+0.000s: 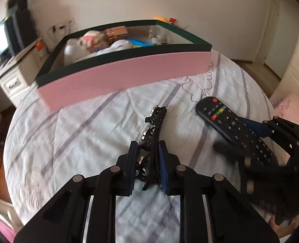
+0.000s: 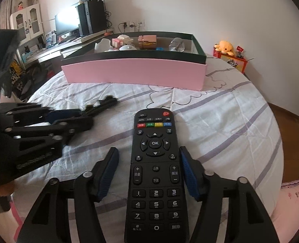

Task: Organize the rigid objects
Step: 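Lift the remote with the right tool while the left tool approaches the black hair clip, then close the left tool on the black hair clip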

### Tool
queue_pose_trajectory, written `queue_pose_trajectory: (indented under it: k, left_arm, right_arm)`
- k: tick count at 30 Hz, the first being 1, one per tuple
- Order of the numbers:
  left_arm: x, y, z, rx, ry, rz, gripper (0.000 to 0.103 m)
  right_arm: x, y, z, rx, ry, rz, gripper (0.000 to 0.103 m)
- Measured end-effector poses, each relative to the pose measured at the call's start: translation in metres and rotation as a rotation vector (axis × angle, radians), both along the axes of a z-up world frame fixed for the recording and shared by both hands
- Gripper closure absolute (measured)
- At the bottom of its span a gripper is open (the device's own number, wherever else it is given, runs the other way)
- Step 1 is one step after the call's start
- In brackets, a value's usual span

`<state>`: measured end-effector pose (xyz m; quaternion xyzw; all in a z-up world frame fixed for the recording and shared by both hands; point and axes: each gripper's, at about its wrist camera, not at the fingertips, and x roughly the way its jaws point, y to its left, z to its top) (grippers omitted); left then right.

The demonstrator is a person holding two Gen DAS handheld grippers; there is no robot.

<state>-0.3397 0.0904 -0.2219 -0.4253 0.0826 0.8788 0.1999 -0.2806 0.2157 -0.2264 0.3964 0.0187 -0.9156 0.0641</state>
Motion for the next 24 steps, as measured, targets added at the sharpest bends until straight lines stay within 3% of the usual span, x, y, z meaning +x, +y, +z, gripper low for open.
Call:
queue_pose_trajectory:
  k: [1, 5, 11, 14, 17, 24]
  left_arm:
    - [0.005, -0.005, 0.0, 0.006, 0.0, 0.023, 0.083]
    - [0.02, -0.026, -0.001, 0.009, 0.005, 0.151, 0.083]
    - [0.028, -0.029, -0.004, -0.014, 0.039, 0.158, 0.08]
    - [0.027, -0.029, -0.006, -0.006, 0.064, 0.144, 0.07]
    - [0.026, -0.028, -0.008, -0.002, 0.086, 0.118, 0.052]
    - [0.023, -0.027, -0.01, 0.021, 0.081, 0.087, 0.04]
  right_arm:
    - [0.0, 0.001, 0.001, -0.006, -0.002, -0.007, 0.058]
    - [-0.001, -0.008, 0.004, 0.003, -0.008, -0.004, 0.058]
    - [-0.01, -0.034, 0.002, 0.021, -0.015, 0.025, 0.058]
    - [-0.01, -0.03, 0.001, -0.003, -0.019, 0.025, 0.058]
    - [-0.007, -0.028, 0.001, -0.011, -0.012, 0.027, 0.058]
    - [-0.007, -0.028, 0.0, -0.02, -0.01, 0.024, 0.058]
